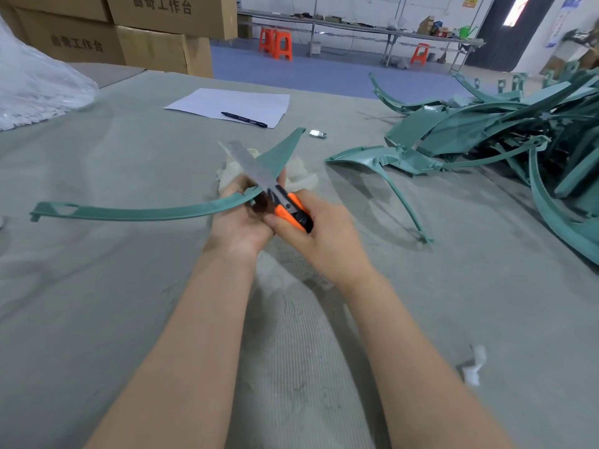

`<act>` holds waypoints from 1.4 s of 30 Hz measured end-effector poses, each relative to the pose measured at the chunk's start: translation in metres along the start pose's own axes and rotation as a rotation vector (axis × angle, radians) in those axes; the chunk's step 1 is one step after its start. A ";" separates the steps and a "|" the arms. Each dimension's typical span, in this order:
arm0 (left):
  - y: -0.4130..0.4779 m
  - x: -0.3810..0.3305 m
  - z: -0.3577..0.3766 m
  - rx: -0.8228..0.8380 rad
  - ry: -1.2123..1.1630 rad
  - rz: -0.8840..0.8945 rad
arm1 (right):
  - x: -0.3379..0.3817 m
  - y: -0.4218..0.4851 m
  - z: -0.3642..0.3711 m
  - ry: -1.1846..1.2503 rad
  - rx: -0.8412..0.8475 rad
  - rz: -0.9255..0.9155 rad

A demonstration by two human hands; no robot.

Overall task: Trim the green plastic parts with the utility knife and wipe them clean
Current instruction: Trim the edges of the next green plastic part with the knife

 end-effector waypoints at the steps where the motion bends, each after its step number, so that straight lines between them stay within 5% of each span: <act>1: -0.002 -0.001 -0.001 0.034 -0.026 -0.004 | 0.002 0.000 0.002 -0.004 0.025 -0.014; 8: -0.006 -0.005 -0.002 0.061 0.074 0.096 | 0.007 0.002 0.000 -0.027 0.126 -0.037; 12: -0.004 -0.004 0.006 -0.044 0.104 0.022 | -0.003 0.003 -0.015 -0.046 -0.041 0.056; 18: -0.005 0.004 0.007 0.051 0.025 -0.051 | -0.013 0.001 -0.021 -0.061 -0.216 0.230; 25: -0.001 0.006 0.007 -0.071 0.014 0.018 | -0.004 0.001 -0.008 -0.106 -0.147 0.163; 30: -0.008 0.003 0.002 0.034 -0.096 -0.006 | 0.007 -0.001 0.007 -0.061 -0.049 0.089; 35: -0.008 0.001 -0.018 -0.306 0.329 0.193 | 0.015 -0.001 0.015 -0.088 -0.001 0.040; 39: -0.010 -0.002 -0.010 -0.067 0.240 0.179 | 0.018 -0.001 0.016 -0.078 -0.009 0.038; 42: -0.010 -0.001 -0.019 -0.042 0.250 0.249 | 0.023 -0.002 0.018 -0.015 0.009 0.041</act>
Point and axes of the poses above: each hand's wrist, its own y-axis towards the middle knuckle, its own z-axis out of the palm, x = y × z, the point moved 2 cm from there along y, towards the middle knuckle, and after that the axes turned 13 degrees about -z, right-handed, at the moved point
